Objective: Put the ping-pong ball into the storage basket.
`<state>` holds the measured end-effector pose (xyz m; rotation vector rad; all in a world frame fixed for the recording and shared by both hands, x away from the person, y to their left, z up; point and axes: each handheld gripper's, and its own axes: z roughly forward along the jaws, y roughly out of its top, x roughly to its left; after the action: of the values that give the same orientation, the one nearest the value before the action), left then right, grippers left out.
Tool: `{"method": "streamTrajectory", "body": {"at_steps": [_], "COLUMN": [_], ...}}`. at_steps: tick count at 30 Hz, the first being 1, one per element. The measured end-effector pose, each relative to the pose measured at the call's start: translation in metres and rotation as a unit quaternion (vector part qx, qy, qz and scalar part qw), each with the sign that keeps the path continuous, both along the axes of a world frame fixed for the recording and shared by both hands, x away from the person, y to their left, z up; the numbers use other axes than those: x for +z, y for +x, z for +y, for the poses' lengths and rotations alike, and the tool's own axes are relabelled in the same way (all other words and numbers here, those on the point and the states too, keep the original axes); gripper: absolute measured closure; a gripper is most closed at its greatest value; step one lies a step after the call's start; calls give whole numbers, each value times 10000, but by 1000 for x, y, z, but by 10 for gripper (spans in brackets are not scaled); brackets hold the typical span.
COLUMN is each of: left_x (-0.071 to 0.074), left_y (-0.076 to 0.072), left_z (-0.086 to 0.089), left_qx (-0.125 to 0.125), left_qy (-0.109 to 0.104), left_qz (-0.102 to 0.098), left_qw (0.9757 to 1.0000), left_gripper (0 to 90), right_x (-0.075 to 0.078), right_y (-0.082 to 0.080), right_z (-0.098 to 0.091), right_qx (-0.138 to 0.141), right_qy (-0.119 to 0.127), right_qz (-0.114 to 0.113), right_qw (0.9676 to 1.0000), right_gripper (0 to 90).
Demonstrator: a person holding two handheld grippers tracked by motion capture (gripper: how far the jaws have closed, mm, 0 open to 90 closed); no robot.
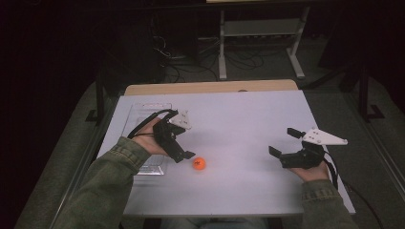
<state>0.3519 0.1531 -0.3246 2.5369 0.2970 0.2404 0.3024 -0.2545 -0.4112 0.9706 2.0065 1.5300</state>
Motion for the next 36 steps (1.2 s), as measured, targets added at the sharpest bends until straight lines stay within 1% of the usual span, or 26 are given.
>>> {"method": "streamTrajectory", "body": {"at_steps": [8,22,33,36], "left_x": [-3,-9,-15,-17], "left_y": [0,0,0,0], "left_z": [-3,-9,-15,-16], "left_qx": [-64,-152,-219,-218], "left_qy": [112,196,410,435], "left_qz": [36,77,110,127], "left_qw": [9999,9997,9989,9987], "left_gripper": [0,0,0,0], "right_x": [0,0,0,0], "right_y": [0,0,0,0], "right_z": [0,0,0,0], "right_qx": [8,8,18,18], "right_qy": [-2,1,-1,1], "right_qz": [-2,-1,-8,-7], "right_qw": [10000,10000,10000,10000], "right_gripper": [0,0,0,0]}}
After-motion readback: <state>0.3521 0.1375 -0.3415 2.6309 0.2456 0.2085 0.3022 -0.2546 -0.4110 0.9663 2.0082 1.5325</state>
